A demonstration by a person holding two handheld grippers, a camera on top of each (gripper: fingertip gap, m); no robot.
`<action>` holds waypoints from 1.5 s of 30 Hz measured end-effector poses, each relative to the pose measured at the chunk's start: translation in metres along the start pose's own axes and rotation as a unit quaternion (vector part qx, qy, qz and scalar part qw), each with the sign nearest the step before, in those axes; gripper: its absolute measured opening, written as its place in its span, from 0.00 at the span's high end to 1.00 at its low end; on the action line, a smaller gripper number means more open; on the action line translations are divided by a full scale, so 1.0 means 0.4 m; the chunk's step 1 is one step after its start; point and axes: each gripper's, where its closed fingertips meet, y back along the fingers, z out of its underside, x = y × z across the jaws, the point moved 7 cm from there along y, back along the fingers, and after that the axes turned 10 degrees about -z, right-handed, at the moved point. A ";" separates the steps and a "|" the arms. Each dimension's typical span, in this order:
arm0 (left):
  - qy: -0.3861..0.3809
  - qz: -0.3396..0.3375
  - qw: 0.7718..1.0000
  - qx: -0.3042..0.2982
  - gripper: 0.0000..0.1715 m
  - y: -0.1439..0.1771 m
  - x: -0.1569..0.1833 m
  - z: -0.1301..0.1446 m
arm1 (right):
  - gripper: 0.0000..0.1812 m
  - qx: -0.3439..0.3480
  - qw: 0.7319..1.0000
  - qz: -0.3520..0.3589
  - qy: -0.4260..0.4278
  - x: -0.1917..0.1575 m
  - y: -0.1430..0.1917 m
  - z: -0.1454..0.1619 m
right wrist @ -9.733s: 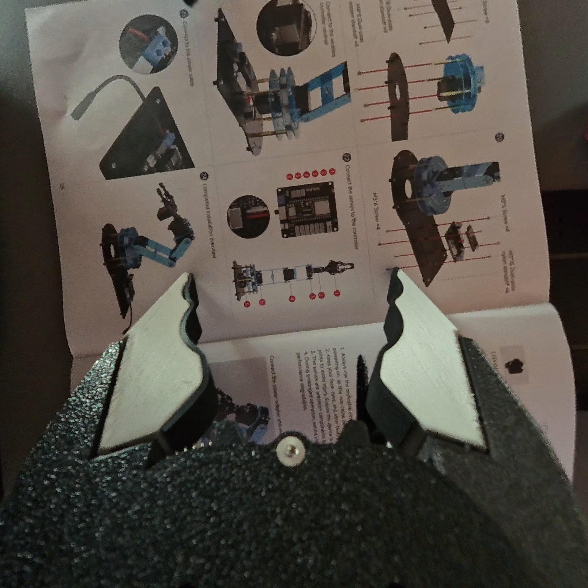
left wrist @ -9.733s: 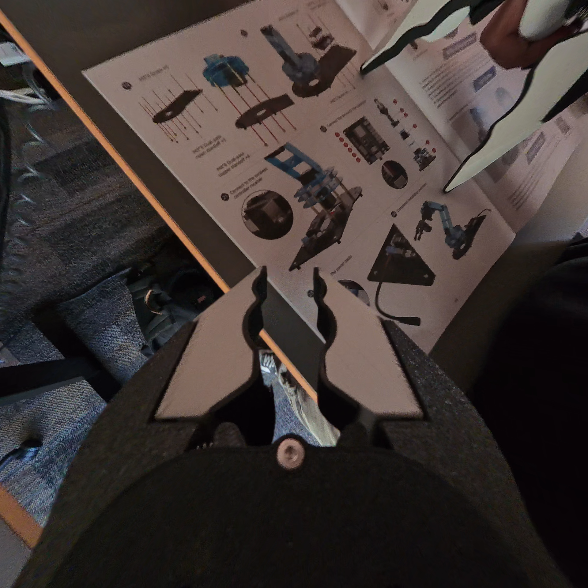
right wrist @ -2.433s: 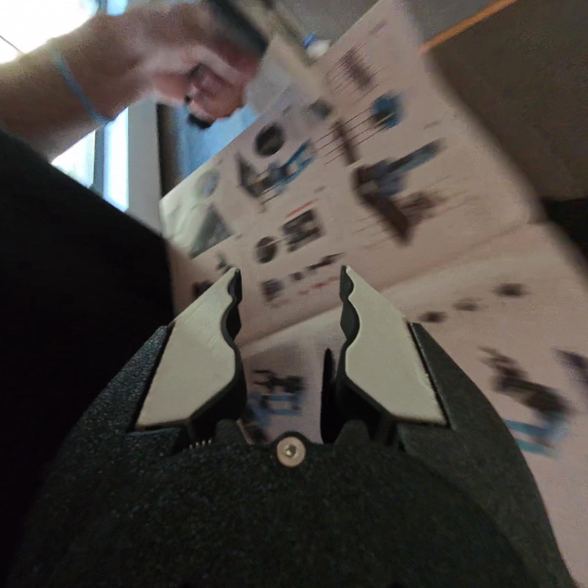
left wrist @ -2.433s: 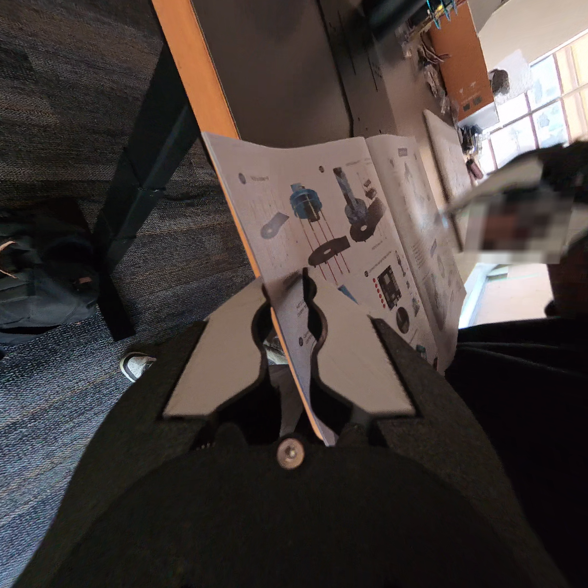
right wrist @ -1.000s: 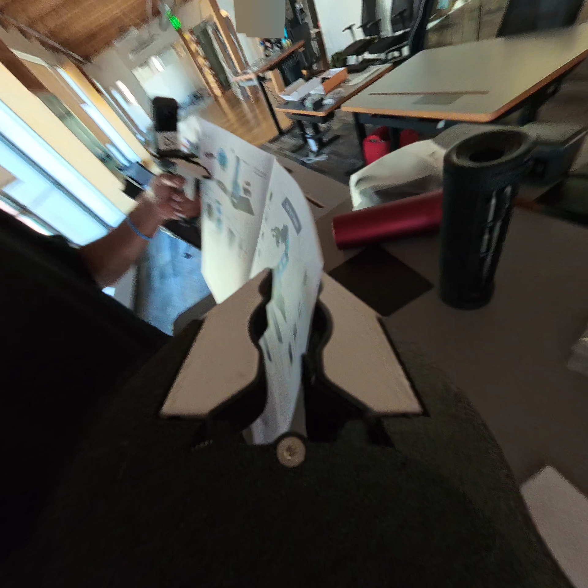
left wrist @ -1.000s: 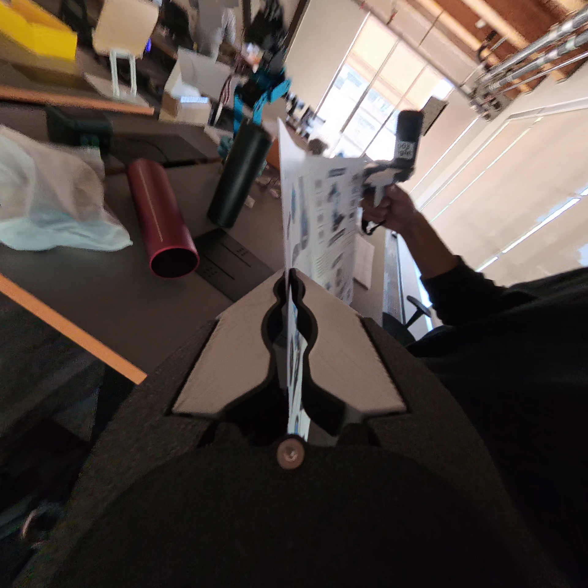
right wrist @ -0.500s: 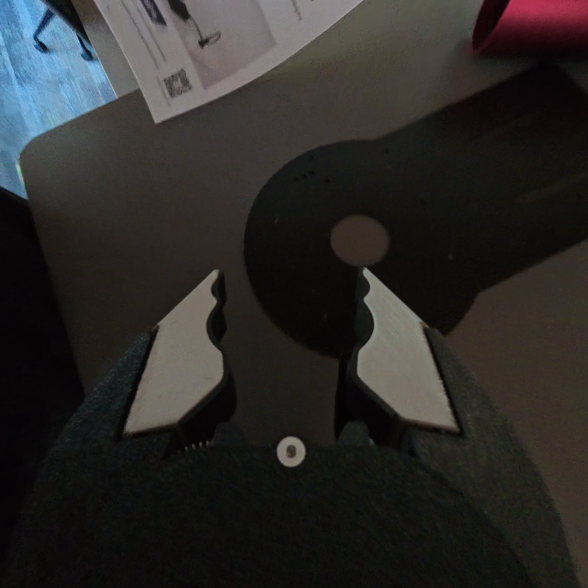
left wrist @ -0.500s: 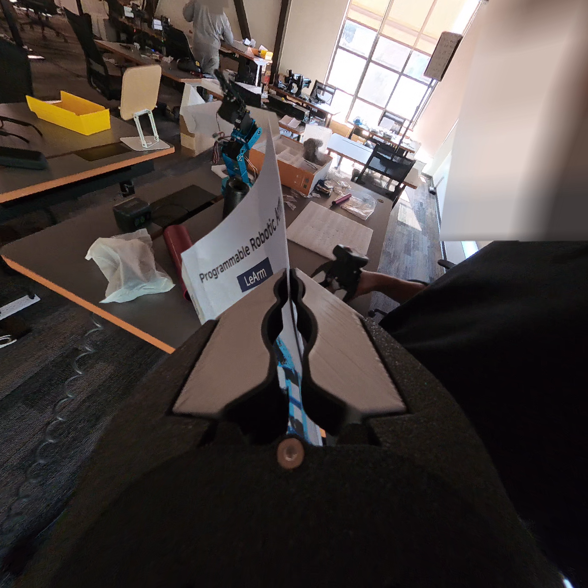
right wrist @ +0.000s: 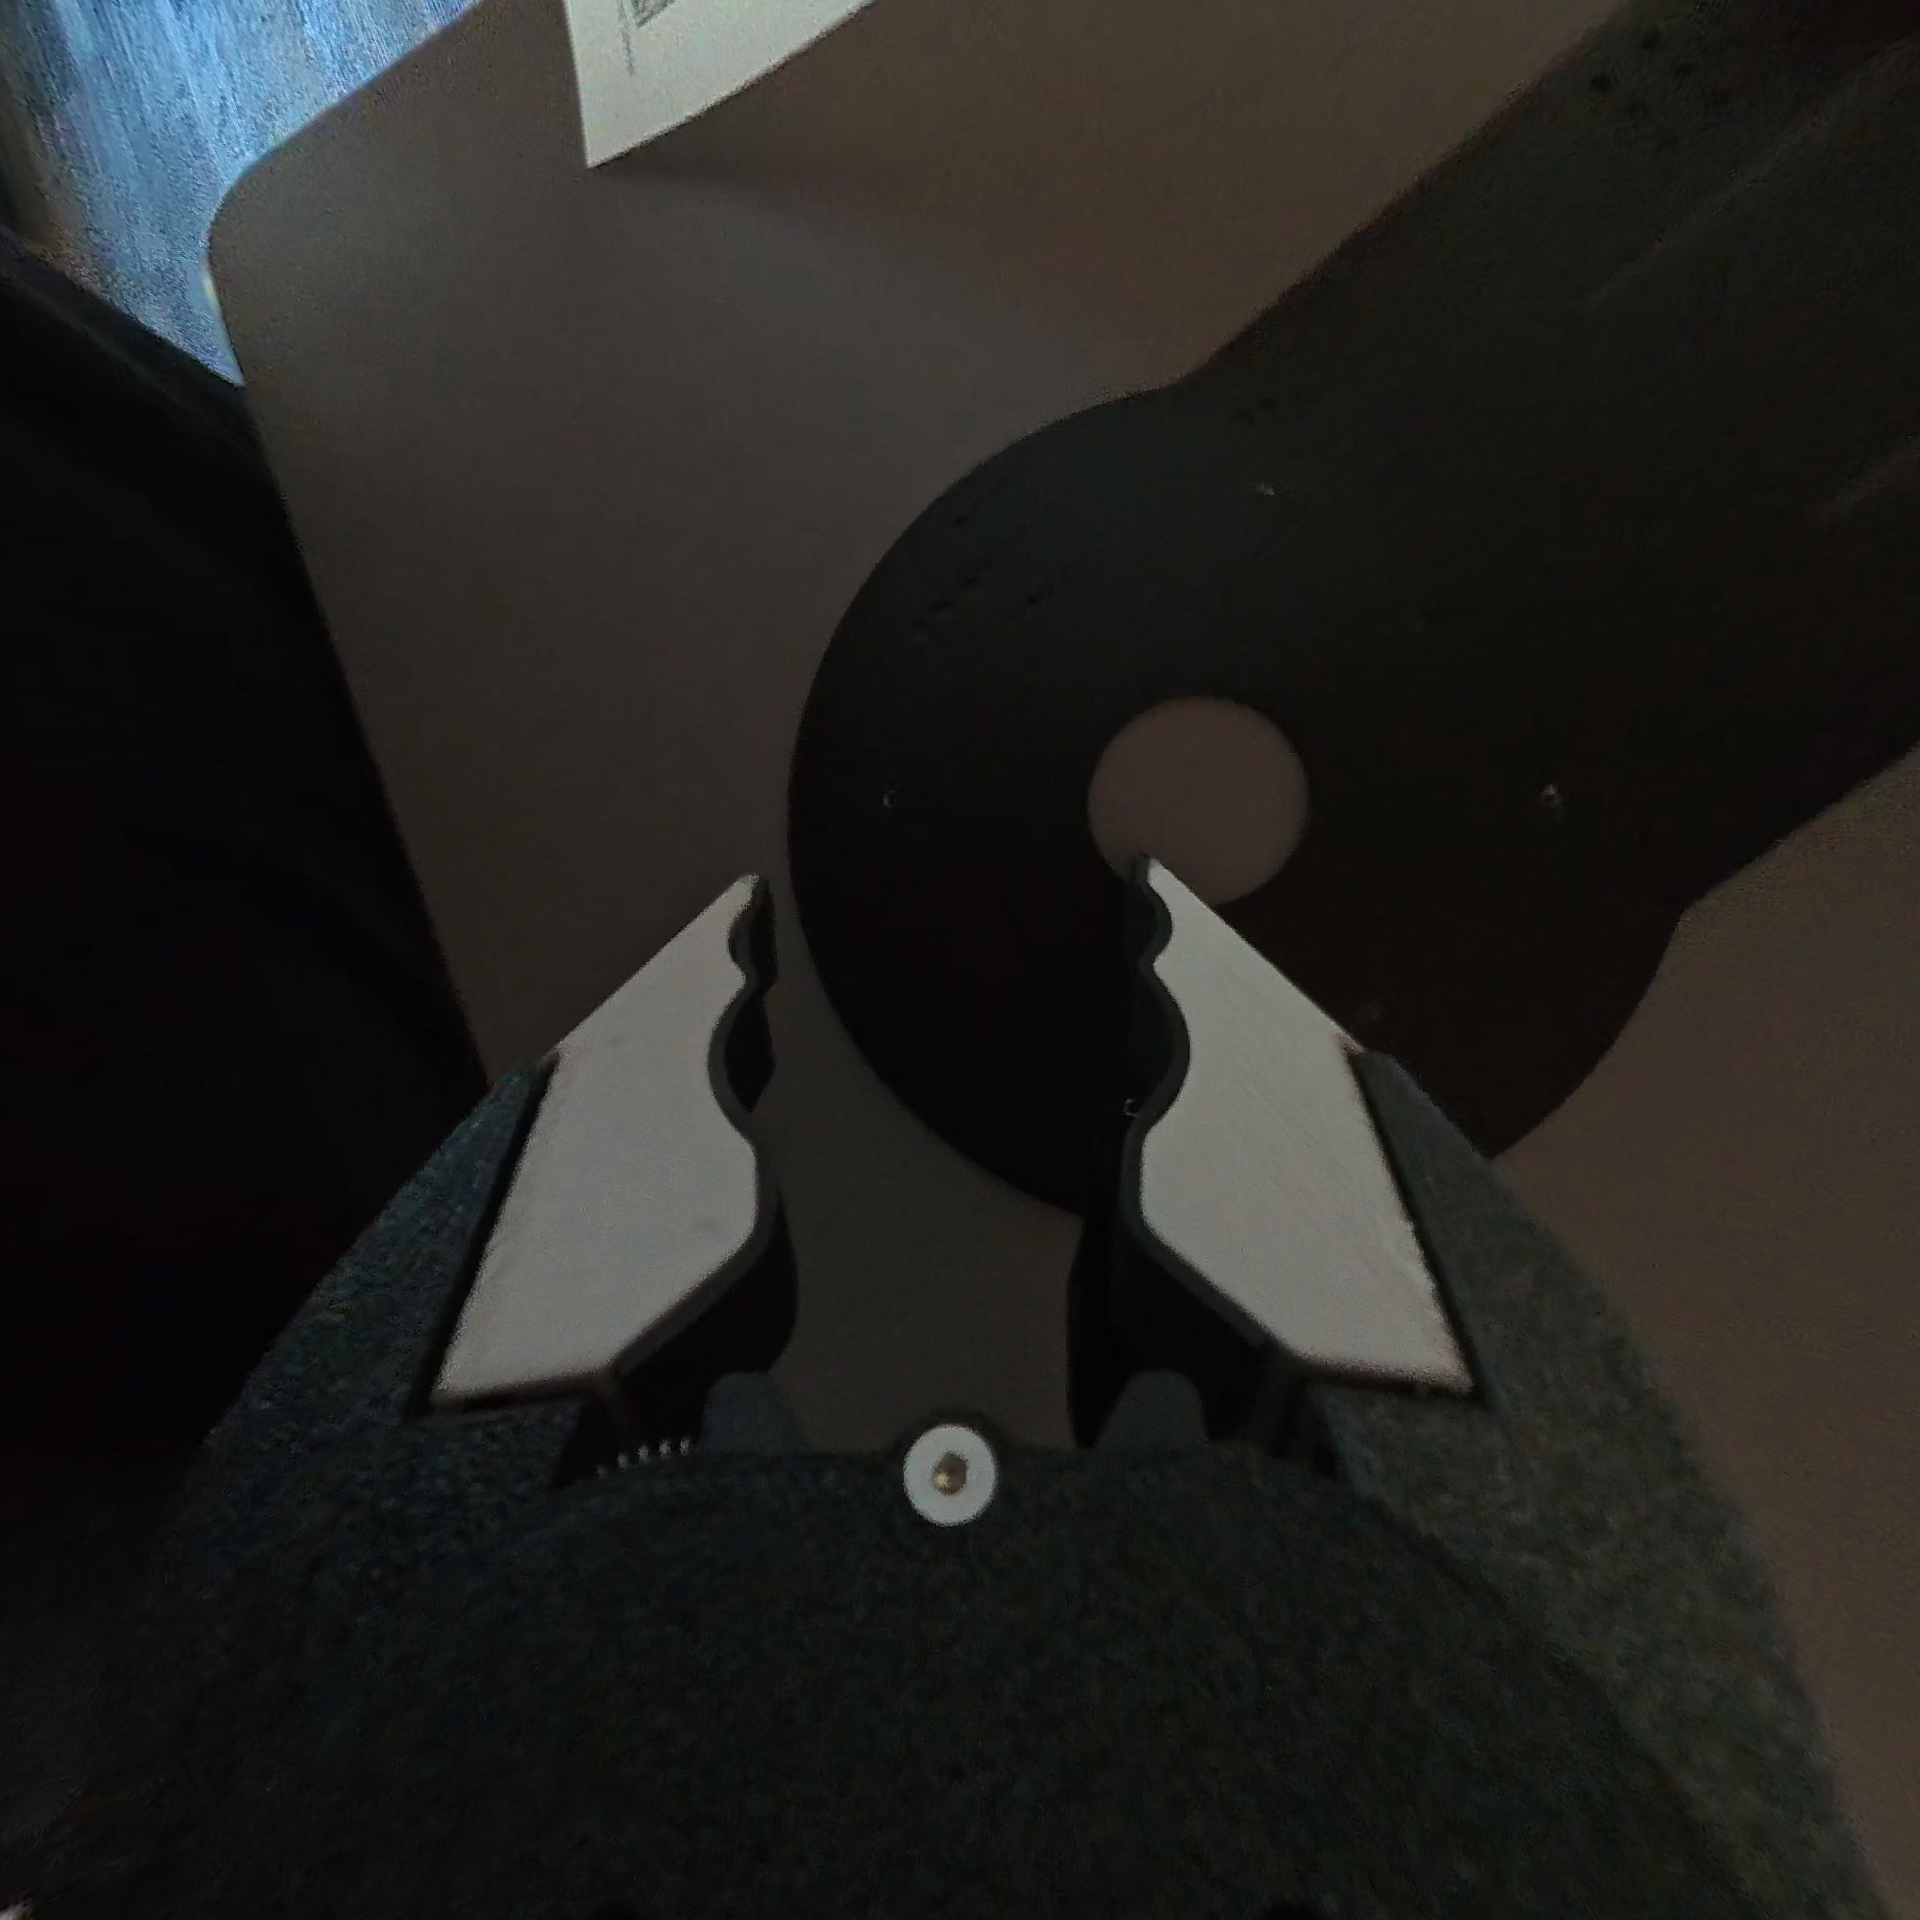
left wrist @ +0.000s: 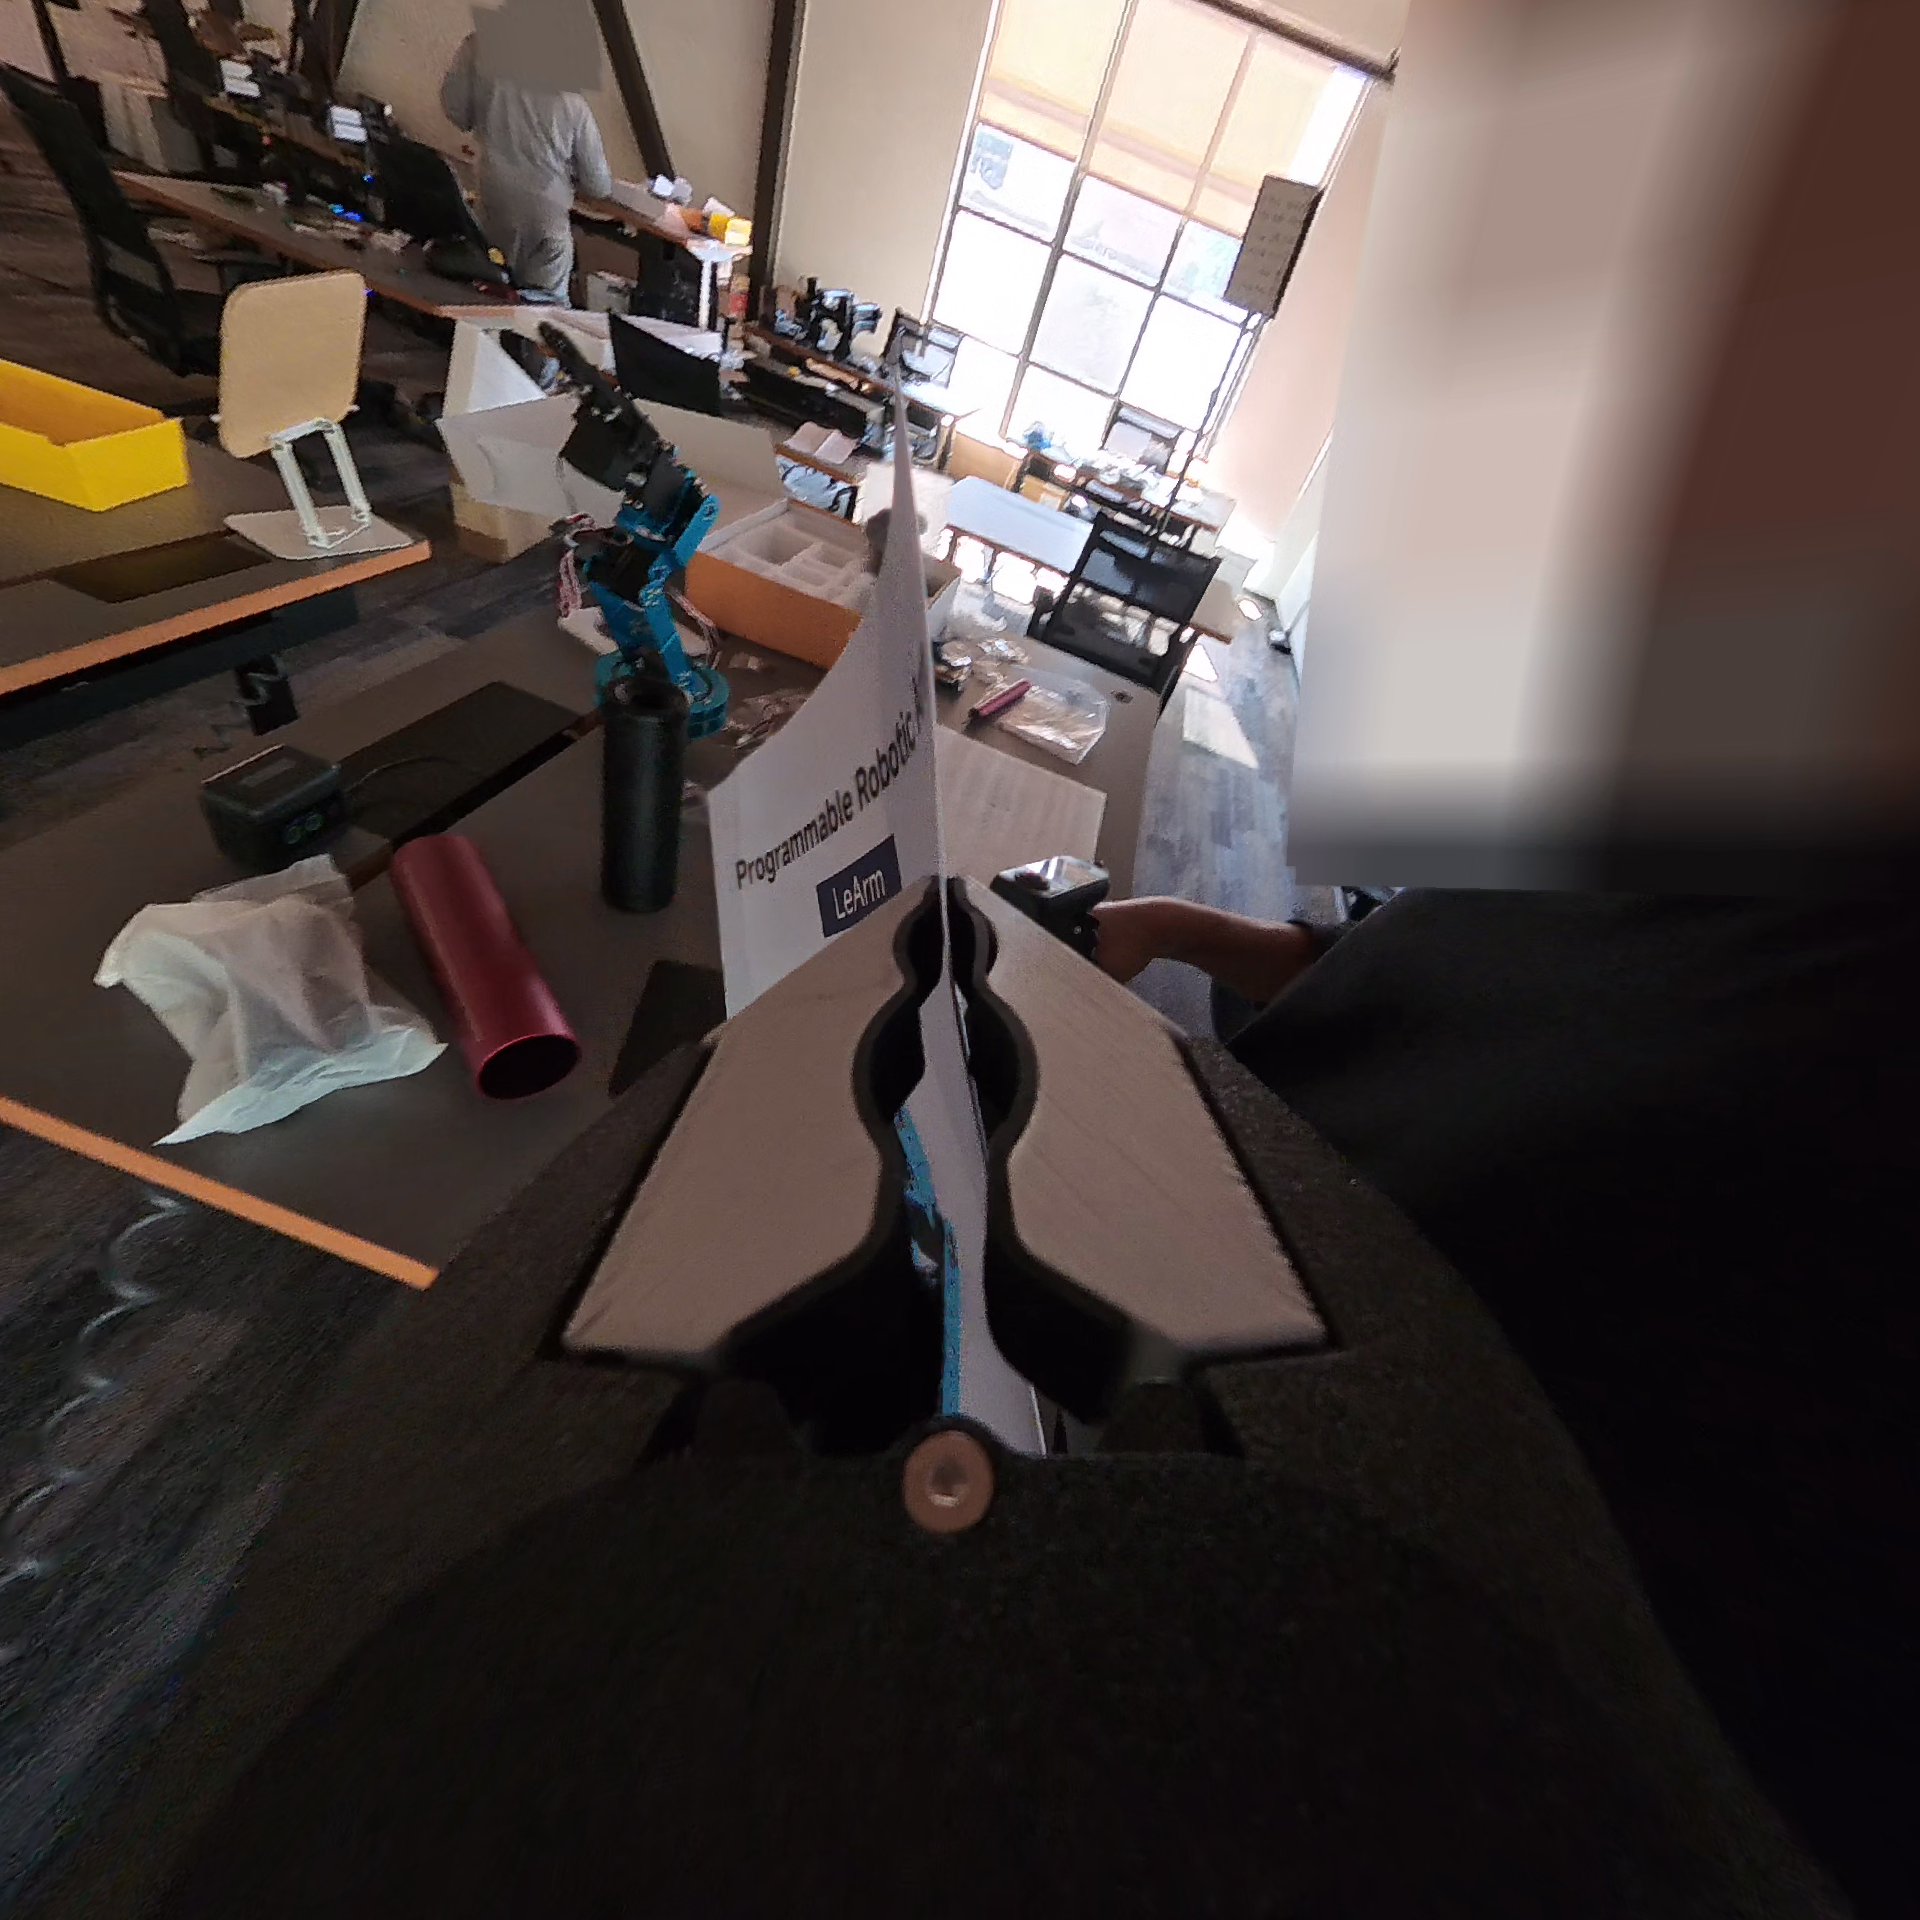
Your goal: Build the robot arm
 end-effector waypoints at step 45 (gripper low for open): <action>0.317 -0.167 0.926 -0.117 0.75 -0.369 -0.355 0.734 | 0.66 0.143 0.919 0.286 -0.231 -0.146 0.332 0.379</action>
